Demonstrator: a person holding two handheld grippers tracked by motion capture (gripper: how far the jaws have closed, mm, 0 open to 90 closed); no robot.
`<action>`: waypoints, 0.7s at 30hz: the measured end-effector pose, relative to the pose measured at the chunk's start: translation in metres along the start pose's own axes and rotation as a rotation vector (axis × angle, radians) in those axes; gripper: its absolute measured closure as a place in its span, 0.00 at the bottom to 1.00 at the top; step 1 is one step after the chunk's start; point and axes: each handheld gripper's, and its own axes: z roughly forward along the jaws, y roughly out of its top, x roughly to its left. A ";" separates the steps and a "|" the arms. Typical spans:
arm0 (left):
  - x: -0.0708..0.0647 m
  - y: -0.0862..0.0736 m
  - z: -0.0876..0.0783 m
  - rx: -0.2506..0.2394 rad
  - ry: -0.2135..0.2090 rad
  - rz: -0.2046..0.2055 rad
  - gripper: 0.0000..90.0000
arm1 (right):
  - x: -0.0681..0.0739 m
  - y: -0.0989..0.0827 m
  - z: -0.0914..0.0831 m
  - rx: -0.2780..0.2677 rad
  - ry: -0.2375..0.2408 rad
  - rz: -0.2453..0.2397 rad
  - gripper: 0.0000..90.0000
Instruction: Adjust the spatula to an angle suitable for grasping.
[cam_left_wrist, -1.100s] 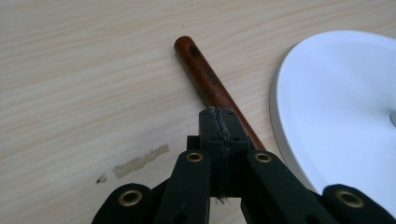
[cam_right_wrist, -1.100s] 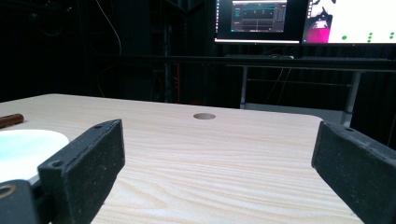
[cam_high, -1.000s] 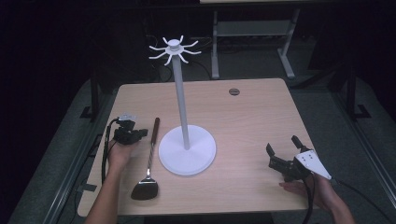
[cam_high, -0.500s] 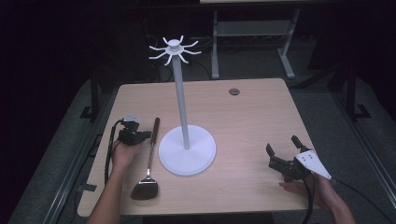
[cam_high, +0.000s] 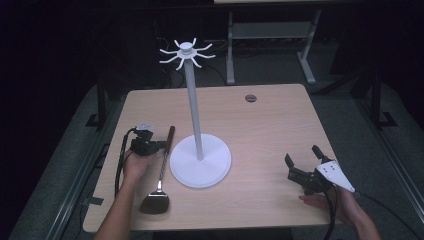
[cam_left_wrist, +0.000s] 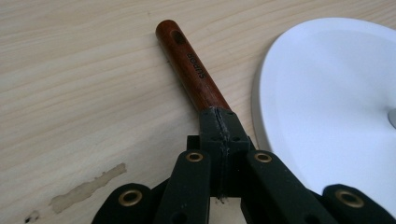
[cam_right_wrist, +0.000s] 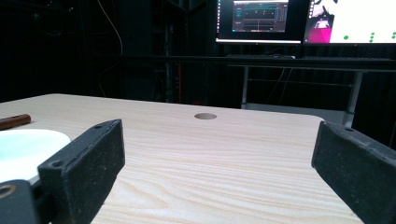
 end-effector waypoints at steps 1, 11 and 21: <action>0.000 0.000 0.000 0.003 -0.002 0.006 1.00 | 0.000 0.000 0.000 0.000 0.000 0.000 0.02; -0.003 0.002 -0.007 -0.002 -0.009 0.006 1.00 | 0.000 0.000 0.000 0.000 0.000 0.000 0.02; -0.019 -0.013 -0.047 -0.004 -0.059 0.024 1.00 | 0.000 0.000 0.000 0.000 0.000 0.000 0.02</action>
